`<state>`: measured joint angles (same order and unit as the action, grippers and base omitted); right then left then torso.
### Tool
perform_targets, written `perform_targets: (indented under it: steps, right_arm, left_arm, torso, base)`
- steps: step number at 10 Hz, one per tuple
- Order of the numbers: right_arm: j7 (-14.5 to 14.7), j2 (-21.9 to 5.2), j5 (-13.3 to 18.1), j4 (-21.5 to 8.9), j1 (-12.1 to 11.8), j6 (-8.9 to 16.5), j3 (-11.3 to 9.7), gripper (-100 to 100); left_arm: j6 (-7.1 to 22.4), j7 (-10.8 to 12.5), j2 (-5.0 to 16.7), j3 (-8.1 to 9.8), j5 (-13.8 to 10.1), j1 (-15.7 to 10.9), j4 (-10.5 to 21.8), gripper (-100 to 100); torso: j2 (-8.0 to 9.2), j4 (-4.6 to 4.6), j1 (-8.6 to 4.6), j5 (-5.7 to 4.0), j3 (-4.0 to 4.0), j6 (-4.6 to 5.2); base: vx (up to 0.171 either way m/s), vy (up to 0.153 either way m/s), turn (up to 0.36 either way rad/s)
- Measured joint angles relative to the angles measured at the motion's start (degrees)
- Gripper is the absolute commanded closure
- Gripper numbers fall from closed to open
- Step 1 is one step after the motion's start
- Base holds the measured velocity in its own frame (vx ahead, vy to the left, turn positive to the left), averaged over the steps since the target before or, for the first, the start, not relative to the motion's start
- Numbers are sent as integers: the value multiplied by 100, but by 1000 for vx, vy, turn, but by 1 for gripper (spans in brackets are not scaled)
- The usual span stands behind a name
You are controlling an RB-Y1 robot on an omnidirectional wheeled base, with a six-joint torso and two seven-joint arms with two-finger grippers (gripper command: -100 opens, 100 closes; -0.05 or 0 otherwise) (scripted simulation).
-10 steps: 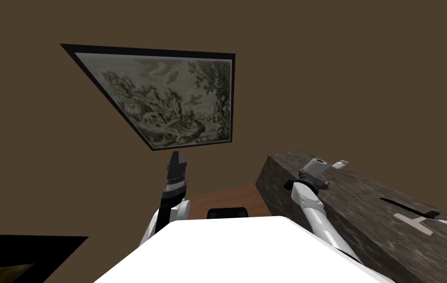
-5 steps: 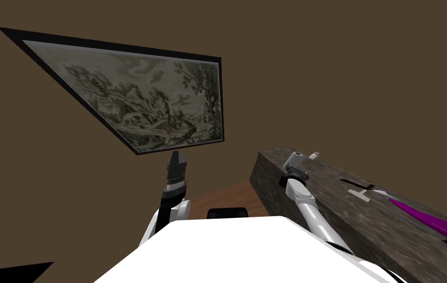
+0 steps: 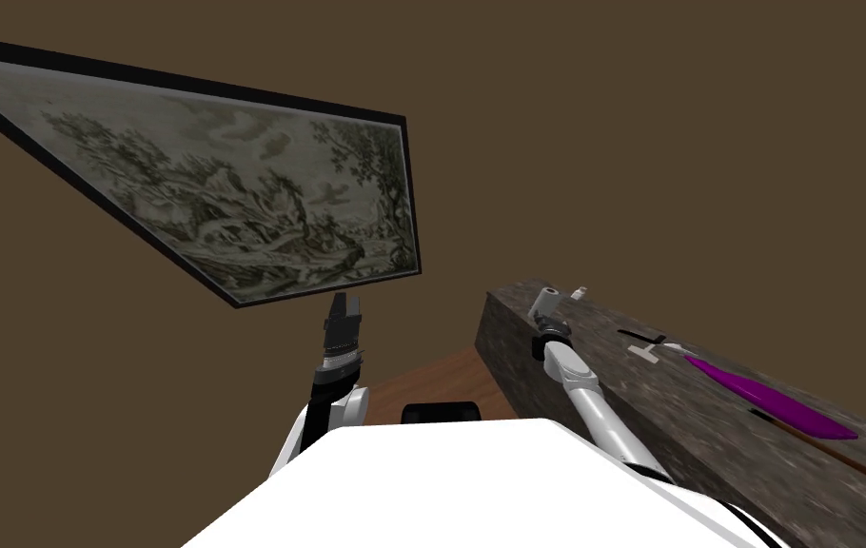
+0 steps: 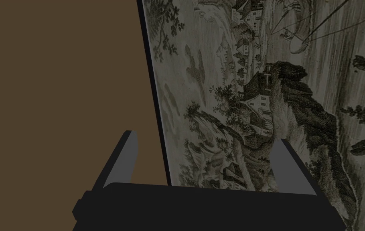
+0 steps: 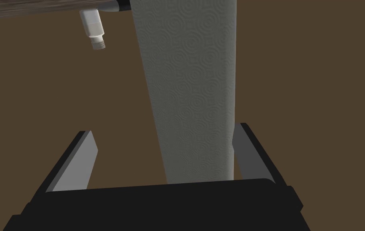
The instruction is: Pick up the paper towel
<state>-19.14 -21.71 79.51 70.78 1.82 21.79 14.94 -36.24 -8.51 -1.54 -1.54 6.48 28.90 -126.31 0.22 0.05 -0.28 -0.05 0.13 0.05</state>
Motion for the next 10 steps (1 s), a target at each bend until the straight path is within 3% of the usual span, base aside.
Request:
perform_targets:
  steps: [5, 7, 9, 10]
  right_arm:
    - [87, -151, -288, 219, 25, -683, -403, -100]
    - [-166, -160, 12, 186, 88, -965, -559, -100]
    - [-136, -203, -59, 364, -7, -1134, -680, -100]
    - [-288, -209, 180, 361, 4, -1310, -694, -100]
  left_arm:
    - [0, 0, 0, 0, 0, -1, 0, 0]
    - [0, 0, 0, 0, 0, -1, 0, 0]
    - [0, 0, 0, 0, 0, -2, 0, 0]
    - [0, 0, 1, 0, 0, -2, 0, 0]
  torso:
    - [16, 4, -19, -4, 9, 0]
    - [15, 3, -23, -6, 9, -1]
    - [25, 5, -19, -4, 14, -2]
    - [30, 7, -47, -10, 18, -3]
  base:
    - [-56, -109, -73]
    - [-61, -117, 16]
    - [-106, -178, 126]
    - [-82, -149, 56]
